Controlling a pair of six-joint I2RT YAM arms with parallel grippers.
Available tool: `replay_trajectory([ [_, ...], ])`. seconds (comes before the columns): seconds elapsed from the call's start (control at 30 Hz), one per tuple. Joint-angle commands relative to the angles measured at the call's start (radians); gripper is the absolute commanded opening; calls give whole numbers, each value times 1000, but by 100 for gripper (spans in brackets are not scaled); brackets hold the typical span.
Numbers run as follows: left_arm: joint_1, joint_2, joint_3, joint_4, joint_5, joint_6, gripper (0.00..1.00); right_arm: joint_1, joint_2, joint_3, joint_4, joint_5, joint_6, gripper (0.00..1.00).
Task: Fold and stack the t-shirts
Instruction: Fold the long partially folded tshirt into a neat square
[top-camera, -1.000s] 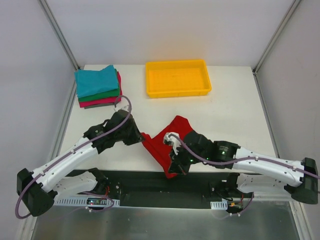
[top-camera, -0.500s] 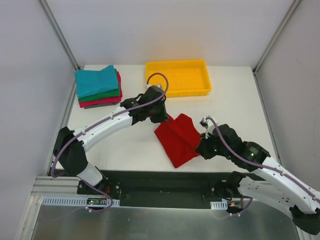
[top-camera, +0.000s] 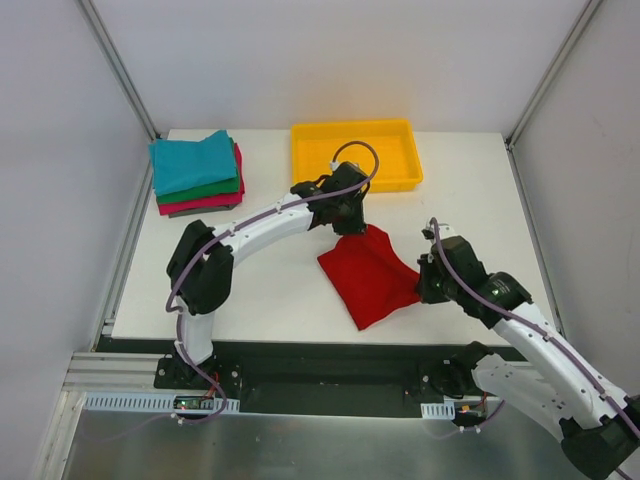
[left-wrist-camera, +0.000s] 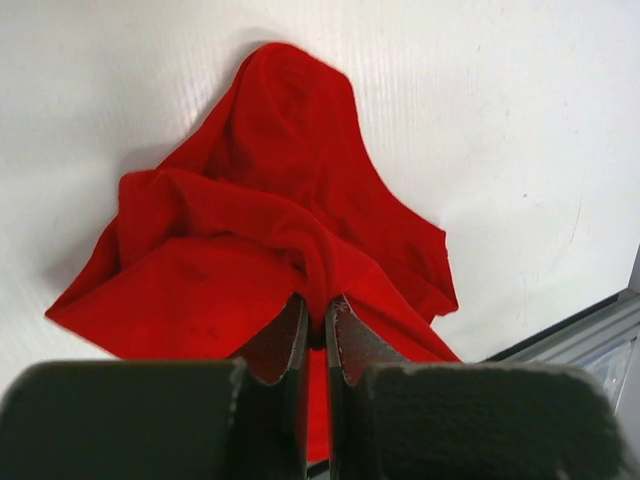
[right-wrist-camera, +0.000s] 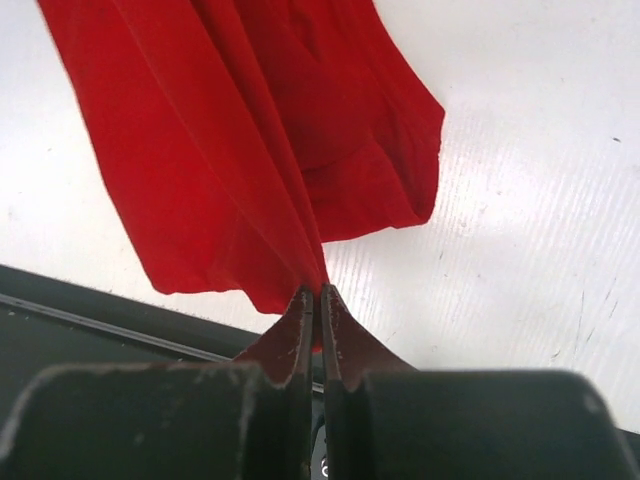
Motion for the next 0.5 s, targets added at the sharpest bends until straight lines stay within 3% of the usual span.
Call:
replay_trajectory([
  [0.0,21,60,94,16,-85,56,0,-50,26,-30,-100,5,0,4],
  [0.1,22,106,122,14,-115,59,0,-80,59,-43,-68,42,-20,5],
  [0.23,21,162,169,8,-145,46,22,-128,104,-20,-12,86,-20,24],
  [0.27,21,168,175,8,-157,40,29,-137,116,-18,6,100,-25,25],
  [0.3,19,171,185,8,-169,40,42,-148,133,-10,15,121,-28,31],
  [0.33,19,168,189,7,-175,42,71,-156,150,3,11,144,-29,42],
  [0.37,18,159,191,4,-177,43,88,-159,167,20,-3,167,-32,51],
  [0.4,18,145,185,2,-172,45,94,-160,174,35,-29,186,-22,60],
  [0.47,10,107,157,2,-168,63,99,-159,167,54,-52,179,-17,69],
])
